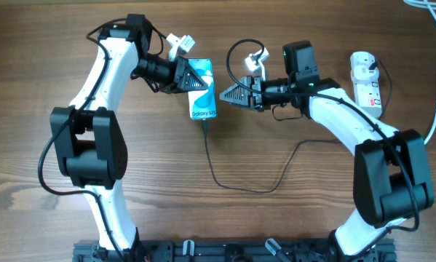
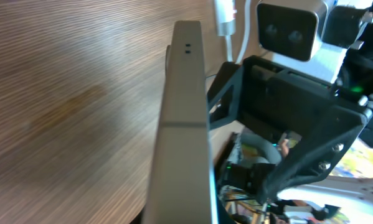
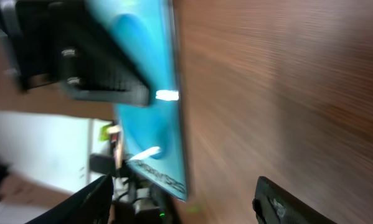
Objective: Plug charger to phone and switch on socket
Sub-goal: 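Lower the phone flat onto the table with both grippers and release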
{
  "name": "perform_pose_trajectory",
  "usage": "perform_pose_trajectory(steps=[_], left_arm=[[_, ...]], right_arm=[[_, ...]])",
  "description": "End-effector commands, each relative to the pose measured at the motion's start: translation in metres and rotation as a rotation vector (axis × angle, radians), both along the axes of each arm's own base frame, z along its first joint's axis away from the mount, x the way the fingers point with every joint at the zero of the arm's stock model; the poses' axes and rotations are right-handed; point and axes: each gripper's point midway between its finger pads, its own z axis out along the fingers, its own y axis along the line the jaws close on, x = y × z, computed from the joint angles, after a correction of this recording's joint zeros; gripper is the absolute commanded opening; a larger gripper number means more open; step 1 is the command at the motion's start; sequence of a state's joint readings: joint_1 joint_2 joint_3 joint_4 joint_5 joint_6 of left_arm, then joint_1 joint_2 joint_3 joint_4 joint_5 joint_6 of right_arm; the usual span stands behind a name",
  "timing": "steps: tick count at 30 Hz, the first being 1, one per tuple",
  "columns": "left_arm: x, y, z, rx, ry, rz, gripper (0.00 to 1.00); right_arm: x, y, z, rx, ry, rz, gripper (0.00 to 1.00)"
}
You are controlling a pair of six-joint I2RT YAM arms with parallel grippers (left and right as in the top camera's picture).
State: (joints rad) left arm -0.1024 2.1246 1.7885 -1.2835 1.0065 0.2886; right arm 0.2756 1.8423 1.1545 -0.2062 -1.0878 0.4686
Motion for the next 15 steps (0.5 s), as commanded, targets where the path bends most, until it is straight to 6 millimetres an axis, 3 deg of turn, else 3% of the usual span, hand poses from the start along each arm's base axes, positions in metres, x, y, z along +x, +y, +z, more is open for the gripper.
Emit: perform_pose_trajectory(steps=[1, 4, 8, 15], left_arm=[[0.001, 0.006, -0.008, 0.045, 0.01, 0.009, 0.04], [0.004, 0.007, -0.018, 0.07, 0.032, 0.024, 0.04], [0.011, 0.008, -0.047, 0.124, 0.139, 0.084, 0.04], [0.006, -0.019, -0.082, 0.144, 0.218, 0.056, 0.04]], right_arm=[[0.016, -0.011, -0.021, -0.134, -0.041, -0.078, 0.74], [0.017, -0.015, -0.027, -0.167, -0.031, -0.097, 0.74], [0.016, -0.024, -0.041, -0.245, 0.007, -0.134, 0.74], [0.015, -0.028, -0.048, -0.284, 0.024, -0.151, 0.74]])
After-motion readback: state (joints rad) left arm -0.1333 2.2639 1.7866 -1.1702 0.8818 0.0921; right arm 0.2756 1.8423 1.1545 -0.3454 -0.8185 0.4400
